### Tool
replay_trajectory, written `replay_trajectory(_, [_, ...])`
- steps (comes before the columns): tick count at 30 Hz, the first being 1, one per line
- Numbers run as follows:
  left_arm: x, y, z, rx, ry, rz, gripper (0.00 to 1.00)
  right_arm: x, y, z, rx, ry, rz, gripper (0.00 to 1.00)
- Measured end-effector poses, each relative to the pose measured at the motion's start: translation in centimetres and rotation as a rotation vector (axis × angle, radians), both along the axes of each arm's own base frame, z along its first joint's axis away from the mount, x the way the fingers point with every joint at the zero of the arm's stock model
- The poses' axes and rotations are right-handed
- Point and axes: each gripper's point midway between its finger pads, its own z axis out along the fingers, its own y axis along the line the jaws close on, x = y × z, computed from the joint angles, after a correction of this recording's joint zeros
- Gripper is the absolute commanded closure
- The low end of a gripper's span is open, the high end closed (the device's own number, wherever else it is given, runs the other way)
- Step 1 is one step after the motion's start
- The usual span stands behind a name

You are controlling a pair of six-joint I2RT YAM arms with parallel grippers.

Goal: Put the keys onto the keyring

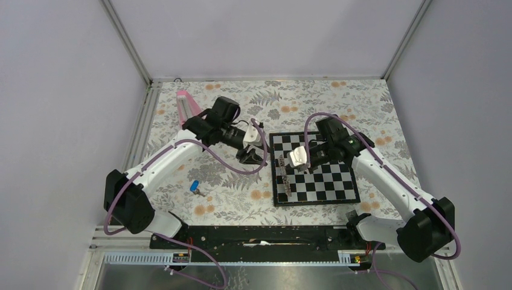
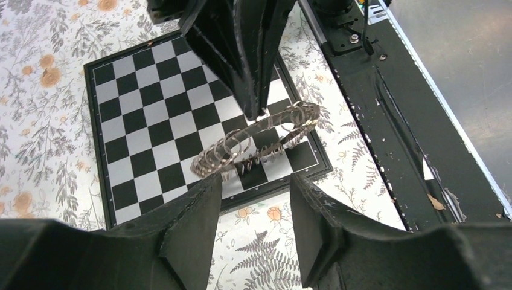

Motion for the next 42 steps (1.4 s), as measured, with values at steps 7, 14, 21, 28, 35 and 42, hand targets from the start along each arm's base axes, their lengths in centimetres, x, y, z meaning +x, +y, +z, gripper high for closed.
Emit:
replay_trajectory(7, [-1.3,-0.7,-0.2,0.003,-0.002,-0.042,0.53,0.4,0.0,-0.1,0.009,-0.034,-0.009,1.00])
replay_trajectory(14, [-1.5,-1.3,-1.4,0.004,0.021,-0.032,0.60,1.1,0.8,0.7,0.051,0.076,-0.118,1.00])
replay_trajectory(21, [0.0,-2.0,-1.2,-0.016,0.019,0.038,0.62,1.4,1.5,1.8,0.094,0.193,-0.199,1.00])
replay_trajectory(28, [0.7,-2.5,-1.1,-0.036,0.032,0.073,0.62,1.7,2.1,2.8,0.136,0.278,-0.250,1.00])
replay_trajectory(35, [0.9,-2.7,-0.9,-0.046,0.044,0.084,0.69,2.0,2.4,3.0,0.147,0.329,-0.287,1.00])
replay_trajectory(42, [1.0,-2.9,-1.2,-0.041,0.066,0.089,0.81,2.4,2.3,3.0,0.149,0.342,-0.321,1.00])
